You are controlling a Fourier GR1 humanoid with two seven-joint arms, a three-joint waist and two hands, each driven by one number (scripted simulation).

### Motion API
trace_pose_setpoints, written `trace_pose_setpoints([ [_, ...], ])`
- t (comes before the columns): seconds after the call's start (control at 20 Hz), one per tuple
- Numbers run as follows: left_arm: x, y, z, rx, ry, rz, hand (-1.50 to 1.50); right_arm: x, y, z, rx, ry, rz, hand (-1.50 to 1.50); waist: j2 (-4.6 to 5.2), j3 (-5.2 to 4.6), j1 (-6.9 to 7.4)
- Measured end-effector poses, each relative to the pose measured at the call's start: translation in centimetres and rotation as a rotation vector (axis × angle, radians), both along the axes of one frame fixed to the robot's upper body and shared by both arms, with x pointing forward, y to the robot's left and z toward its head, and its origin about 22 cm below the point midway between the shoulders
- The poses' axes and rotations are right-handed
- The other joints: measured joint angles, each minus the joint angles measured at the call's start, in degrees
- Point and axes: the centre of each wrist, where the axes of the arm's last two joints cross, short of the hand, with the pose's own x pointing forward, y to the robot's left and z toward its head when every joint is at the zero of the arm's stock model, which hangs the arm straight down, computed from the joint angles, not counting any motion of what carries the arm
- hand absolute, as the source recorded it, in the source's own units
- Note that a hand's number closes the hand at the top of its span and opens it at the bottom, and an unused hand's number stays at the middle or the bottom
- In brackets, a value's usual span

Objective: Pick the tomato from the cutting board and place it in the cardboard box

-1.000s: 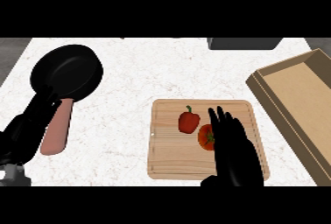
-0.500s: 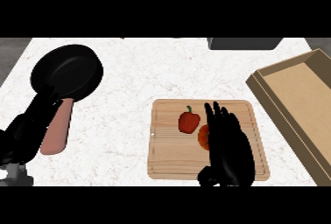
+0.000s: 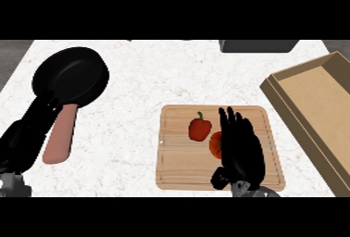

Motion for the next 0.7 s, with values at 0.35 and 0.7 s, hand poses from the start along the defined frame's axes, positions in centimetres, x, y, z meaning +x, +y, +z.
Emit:
trace_pose_setpoints([
  [0.35,-0.3,-0.7,-0.3,-0.007,0.005,-0.001,0.0,0.0,0.5,-1.3,-0.008,0.039,-0.003,-1.5,-0.01,0.01,0.0],
  [0.7,-0.5,-0.2,0.3,0.002,0.004,-0.001,0.0,0.4,0.2,-3.4,-0.026,0.074,-0.016,-1.5,-0.01,0.01,0.03],
])
